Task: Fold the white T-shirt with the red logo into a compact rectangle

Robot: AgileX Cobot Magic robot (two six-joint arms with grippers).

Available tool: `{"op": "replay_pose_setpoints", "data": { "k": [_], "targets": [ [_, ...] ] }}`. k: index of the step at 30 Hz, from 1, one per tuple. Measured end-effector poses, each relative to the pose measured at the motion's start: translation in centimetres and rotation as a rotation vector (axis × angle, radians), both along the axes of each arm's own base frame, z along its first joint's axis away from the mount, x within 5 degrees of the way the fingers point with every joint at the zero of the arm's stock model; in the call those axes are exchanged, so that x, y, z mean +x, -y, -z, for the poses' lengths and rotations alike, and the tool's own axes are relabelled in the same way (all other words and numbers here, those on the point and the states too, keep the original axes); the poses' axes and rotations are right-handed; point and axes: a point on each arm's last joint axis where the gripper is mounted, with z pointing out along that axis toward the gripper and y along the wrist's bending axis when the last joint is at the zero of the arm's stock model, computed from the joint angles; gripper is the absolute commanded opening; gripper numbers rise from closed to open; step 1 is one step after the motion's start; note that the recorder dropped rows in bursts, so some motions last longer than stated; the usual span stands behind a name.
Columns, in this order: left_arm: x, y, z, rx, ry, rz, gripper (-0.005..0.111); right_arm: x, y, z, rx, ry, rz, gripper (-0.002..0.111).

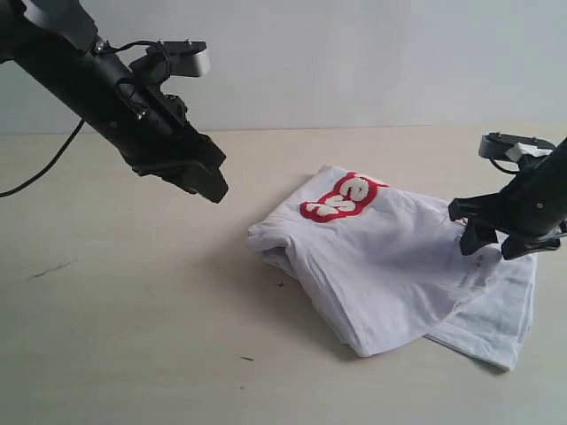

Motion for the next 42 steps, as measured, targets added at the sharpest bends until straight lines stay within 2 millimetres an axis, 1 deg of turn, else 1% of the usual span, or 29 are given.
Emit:
{"op": "replay_pose_setpoints", "data": {
  "k": [3,9,11,12,13,16,17,20,25,29,30,34,35,38,42],
  "targets": [
    [0.0,0.0,0.0,0.0,0.0,0.0,0.043,0.0,0.0,1.1,0.001,-0.026,-0.002,0.057],
    [0.0,0.0,0.0,0.0,0.0,0.0,0.043,0.3,0.1,1.5,-0.007,-0.014,0.003,0.056],
    [0.0,0.0,0.0,0.0,0.0,0.0,0.043,0.5,0.2,1.5,-0.005,-0.005,0.011,0.048],
    [0.0,0.0,0.0,0.0,0.0,0.0,0.043,0.5,0.2,1.5,-0.007,0.002,0.008,0.041],
    [0.0,0.0,0.0,0.0,0.0,0.0,0.043,0.7,0.2,1.5,-0.009,0.005,0.004,0.031],
    [0.0,0.0,0.0,0.0,0.0,0.0,0.043,1.1,0.3,1.5,-0.007,0.004,-0.014,0.005],
    [0.0,0.0,0.0,0.0,0.0,0.0,0.043,1.3,0.2,1.4,0.001,-0.002,-0.028,0.0],
    [0.0,0.0,0.0,-0.001,0.002,-0.001,0.043,2.3,-0.3,0.9,0.016,0.008,-0.096,0.0],
    [0.1,0.0,0.0,-0.002,0.009,-0.004,0.043,4.4,-1.6,-1.5,0.016,0.055,-0.192,0.0],
    [0.2,0.0,-0.1,-0.007,0.024,-0.012,0.043,5.1,-1.8,-3.0,0.017,0.037,-0.247,0.0],
    [0.3,0.0,-0.1,-0.007,0.026,-0.013,0.043,5.2,-1.9,-3.3,0.016,0.036,-0.256,0.002],
    [0.3,0.0,0.0,0.0,0.029,-0.01,0.043,5.2,-1.8,-3.6,0.011,0.021,-0.274,0.019],
    [0.3,0.0,0.0,0.0,0.029,-0.01,0.043,5.2,-1.8,-3.6,0.006,0.016,-0.28,0.02],
    [0.3,0.0,0.0,0.002,0.03,-0.009,0.043,5.1,-1.5,-3.6,-0.024,0.003,-0.291,0.017],
    [0.3,0.0,0.0,0.002,0.028,-0.009,0.043,5.0,-0.9,-3.4,-0.089,-0.02,-0.283,0.008]
  ]
}}
